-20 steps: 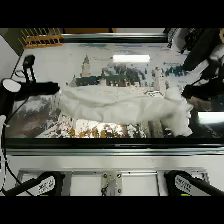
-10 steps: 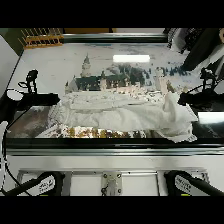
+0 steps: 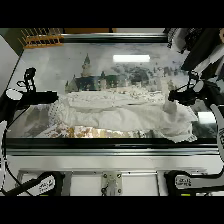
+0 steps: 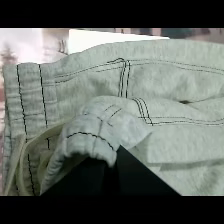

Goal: Fold the clothes and pants, and hang the long-sleeved shirts on hangers.

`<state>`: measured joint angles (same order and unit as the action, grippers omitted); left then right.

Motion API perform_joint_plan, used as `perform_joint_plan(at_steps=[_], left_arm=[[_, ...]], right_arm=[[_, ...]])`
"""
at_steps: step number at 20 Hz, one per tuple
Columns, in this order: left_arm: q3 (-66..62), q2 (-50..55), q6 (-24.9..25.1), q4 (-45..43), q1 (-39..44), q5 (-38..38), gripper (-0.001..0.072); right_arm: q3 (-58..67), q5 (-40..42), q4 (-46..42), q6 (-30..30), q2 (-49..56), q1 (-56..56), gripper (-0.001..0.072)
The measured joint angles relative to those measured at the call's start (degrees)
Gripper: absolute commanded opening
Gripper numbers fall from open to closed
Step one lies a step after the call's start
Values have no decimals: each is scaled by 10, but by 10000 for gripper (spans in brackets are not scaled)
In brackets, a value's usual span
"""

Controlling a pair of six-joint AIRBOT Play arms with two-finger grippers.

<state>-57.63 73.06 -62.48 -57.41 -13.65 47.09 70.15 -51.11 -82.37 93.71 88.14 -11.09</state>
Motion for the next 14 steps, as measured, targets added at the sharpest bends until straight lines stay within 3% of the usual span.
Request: perform_joint_plan(at_steps=[1, 2, 5, 8, 14], left_arm=[[0, 1, 0, 0, 0, -8, 27], [-3, 5, 0, 2, 0, -14, 27], [-50, 35, -11, 5, 0, -24, 27], [-174, 86, -22, 33, 0, -22, 27], [-423, 126, -23, 30, -11, 64, 27]], right_arm=[[7, 14, 0, 0, 13, 5, 198], [16, 30, 0, 0, 25, 9, 33], [59, 64, 0, 4, 39, 14, 28], [157, 64, 0, -2, 35, 12, 27], [315, -22, -23, -62, -52, 4, 25]])
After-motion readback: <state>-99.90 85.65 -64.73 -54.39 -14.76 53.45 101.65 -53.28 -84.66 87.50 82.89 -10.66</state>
